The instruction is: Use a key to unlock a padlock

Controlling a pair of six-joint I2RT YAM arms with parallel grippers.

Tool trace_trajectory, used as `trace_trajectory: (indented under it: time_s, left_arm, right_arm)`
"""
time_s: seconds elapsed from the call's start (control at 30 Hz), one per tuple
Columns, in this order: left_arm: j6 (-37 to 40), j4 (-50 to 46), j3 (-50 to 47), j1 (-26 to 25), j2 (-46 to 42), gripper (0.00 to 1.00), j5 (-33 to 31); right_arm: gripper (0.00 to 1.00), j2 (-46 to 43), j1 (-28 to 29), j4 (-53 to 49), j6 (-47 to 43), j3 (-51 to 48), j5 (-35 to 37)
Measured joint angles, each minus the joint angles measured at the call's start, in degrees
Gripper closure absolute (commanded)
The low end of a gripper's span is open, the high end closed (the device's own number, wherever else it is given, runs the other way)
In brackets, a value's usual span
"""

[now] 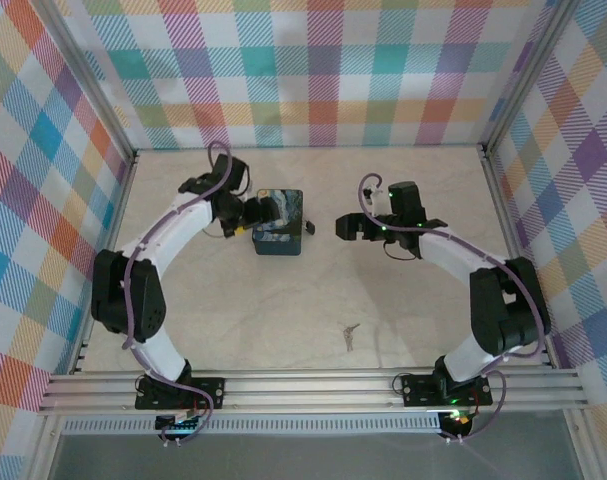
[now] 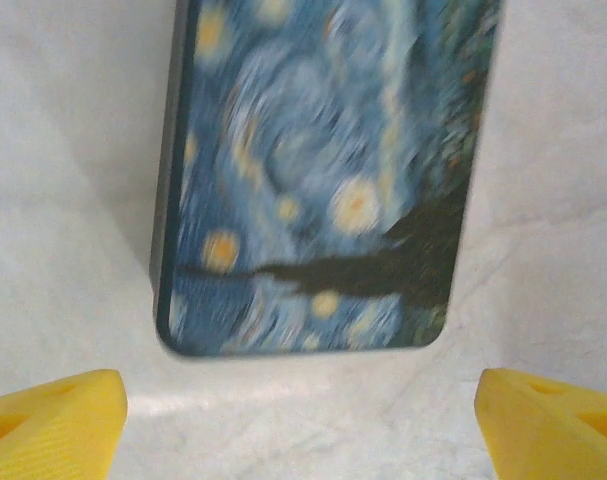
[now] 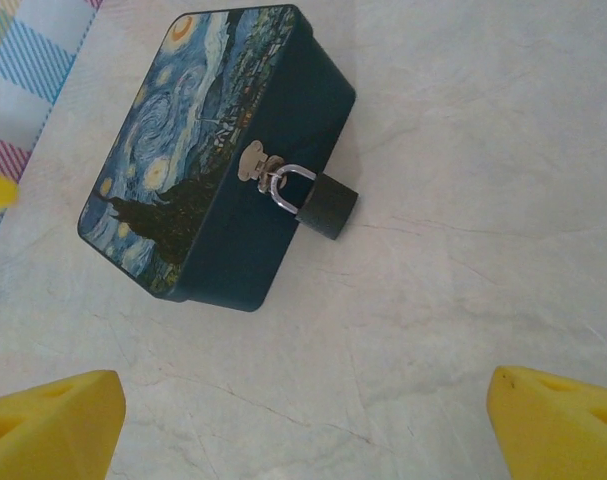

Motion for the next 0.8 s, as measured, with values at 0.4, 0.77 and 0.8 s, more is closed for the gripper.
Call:
trace_trajectory:
  time_s: [0.4, 0.77, 0.8]
  left_arm:
    - [-28.41, 16.87, -14.75, -5.99, -3.06, 0.08, -7.98]
    - [-35.04, 22.93, -12.41, -9.07, 4.35, 0.11, -16.11]
    - [-34.99, 23.02, -12.26, -9.14, 4.35, 0.13, -16.57]
  right_arm:
    - [0.07, 0.90, 2.67, 1.09, 0.15, 1.53, -1.57]
    - [0.07, -0.98, 2.71, -0.50, -0.44, 0.92, -1.55]
    - [0.07, -1.40, 2.71, -0.63, -0.55, 0.76, -1.53]
